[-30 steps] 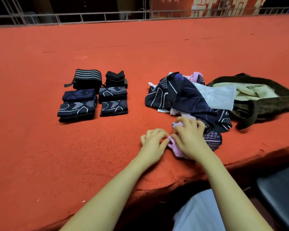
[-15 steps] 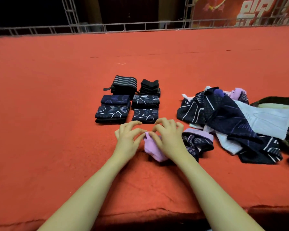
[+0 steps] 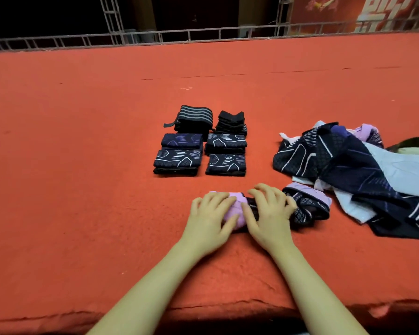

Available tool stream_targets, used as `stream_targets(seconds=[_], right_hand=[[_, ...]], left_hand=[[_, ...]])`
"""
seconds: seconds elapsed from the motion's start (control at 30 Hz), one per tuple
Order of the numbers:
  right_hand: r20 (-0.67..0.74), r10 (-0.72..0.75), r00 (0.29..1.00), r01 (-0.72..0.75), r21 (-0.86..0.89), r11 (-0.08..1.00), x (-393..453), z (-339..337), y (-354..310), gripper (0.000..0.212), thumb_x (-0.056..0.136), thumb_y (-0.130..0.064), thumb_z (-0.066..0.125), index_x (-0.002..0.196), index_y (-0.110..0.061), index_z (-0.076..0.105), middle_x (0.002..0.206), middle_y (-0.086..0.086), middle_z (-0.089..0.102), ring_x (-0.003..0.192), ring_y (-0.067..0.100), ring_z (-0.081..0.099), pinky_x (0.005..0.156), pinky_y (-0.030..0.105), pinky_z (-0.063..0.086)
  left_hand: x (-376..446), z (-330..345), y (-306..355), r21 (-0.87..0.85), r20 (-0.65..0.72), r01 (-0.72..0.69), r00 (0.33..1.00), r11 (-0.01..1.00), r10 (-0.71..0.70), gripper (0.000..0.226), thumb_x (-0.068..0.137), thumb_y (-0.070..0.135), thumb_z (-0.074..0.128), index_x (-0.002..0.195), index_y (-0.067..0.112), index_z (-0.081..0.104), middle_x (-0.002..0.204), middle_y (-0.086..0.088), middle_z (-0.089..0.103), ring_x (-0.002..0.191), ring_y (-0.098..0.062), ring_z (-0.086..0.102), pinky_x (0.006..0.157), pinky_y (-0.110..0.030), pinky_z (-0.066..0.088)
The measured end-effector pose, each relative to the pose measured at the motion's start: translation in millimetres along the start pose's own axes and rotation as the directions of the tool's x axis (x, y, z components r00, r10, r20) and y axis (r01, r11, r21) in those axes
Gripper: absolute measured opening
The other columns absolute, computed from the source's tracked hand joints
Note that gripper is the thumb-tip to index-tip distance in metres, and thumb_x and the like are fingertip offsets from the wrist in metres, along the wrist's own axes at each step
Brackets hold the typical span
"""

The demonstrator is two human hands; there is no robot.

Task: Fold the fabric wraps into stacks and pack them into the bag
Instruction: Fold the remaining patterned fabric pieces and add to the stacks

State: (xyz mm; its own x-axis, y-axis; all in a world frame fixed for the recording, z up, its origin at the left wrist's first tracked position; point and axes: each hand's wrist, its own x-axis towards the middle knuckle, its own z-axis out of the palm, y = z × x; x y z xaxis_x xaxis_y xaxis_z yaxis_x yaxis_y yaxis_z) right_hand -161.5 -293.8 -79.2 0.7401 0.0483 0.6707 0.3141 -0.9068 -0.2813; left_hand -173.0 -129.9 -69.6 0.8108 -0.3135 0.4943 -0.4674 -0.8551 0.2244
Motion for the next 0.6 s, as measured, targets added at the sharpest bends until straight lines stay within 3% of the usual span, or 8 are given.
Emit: stream_targets(seconds=[0.17,0.23,0.37,0.53,0.6], right_hand=[[-0.013,-0.015,1.000,0.014,-0.040,0.999,-6.5,1.6,4.0,0.027,0.082,-0.030,0.042,0.089,-0.020,0.067,0.097,-0.007,0.065,0.107,0.016,0.045,0.092,0.037,0.019],[-0.013,-0.039,0.999,0.038,-0.084,0.996,-7.1,5.8,4.1,0.025,0.081,-0.031,0.044,0.086,-0.021,0.068,0.098,-0.006,0.065,0.109,0.018,0.045,0.096,0.039,0.019],[-0.058,-0.052,0.997,0.050,-0.033,0.998,-4.9,6.4,8.0,0.024,0.085,-0.031,0.047,0.083,-0.022,0.068,0.097,-0.005,0.064,0.109,0.018,0.045,0.097,0.041,0.018],[-0.031,-0.072,0.997,0.072,0.009,0.997,-5.8,7.8,7.4,0.026,0.089,-0.031,0.044,0.086,-0.021,0.067,0.083,-0.006,0.061,0.096,0.017,0.048,0.099,0.042,0.021],[0.088,-0.036,0.995,0.039,-0.027,0.999,-6.3,13.1,12.2,0.029,0.092,-0.035,0.041,0.090,-0.022,0.067,0.088,-0.005,0.062,0.095,0.020,0.054,0.098,0.047,0.031]], left_hand=[[-14.5,25.8,17.0,0.106,0.124,0.147,0.979,0.983,-0.160,0.058,0.085,0.047,0.038,0.116,0.007,0.065,0.120,-0.007,0.065,0.116,-0.024,0.059,0.095,-0.036,0.037],[-17.3,30.5,20.3,0.118,0.101,0.166,0.979,0.979,-0.179,0.062,0.084,0.050,0.039,0.121,0.005,0.062,0.120,-0.010,0.064,0.118,-0.026,0.058,0.098,-0.041,0.033],[-13.0,29.1,18.1,0.109,0.007,0.128,0.992,0.986,-0.130,0.055,0.084,0.054,0.042,0.124,0.020,0.057,0.111,-0.008,0.066,0.110,-0.026,0.061,0.092,-0.042,0.026],[-7.6,31.0,16.7,0.084,-0.121,0.101,0.989,0.991,-0.090,0.034,0.084,0.039,0.043,0.099,0.019,0.066,0.099,-0.003,0.067,0.098,-0.027,0.063,0.084,-0.039,0.028],[-4.4,32.1,14.5,0.054,-0.183,0.116,0.978,0.992,-0.104,0.023,0.084,0.030,0.042,0.086,0.020,0.063,0.089,0.003,0.064,0.088,-0.024,0.062,0.078,-0.037,0.027]])
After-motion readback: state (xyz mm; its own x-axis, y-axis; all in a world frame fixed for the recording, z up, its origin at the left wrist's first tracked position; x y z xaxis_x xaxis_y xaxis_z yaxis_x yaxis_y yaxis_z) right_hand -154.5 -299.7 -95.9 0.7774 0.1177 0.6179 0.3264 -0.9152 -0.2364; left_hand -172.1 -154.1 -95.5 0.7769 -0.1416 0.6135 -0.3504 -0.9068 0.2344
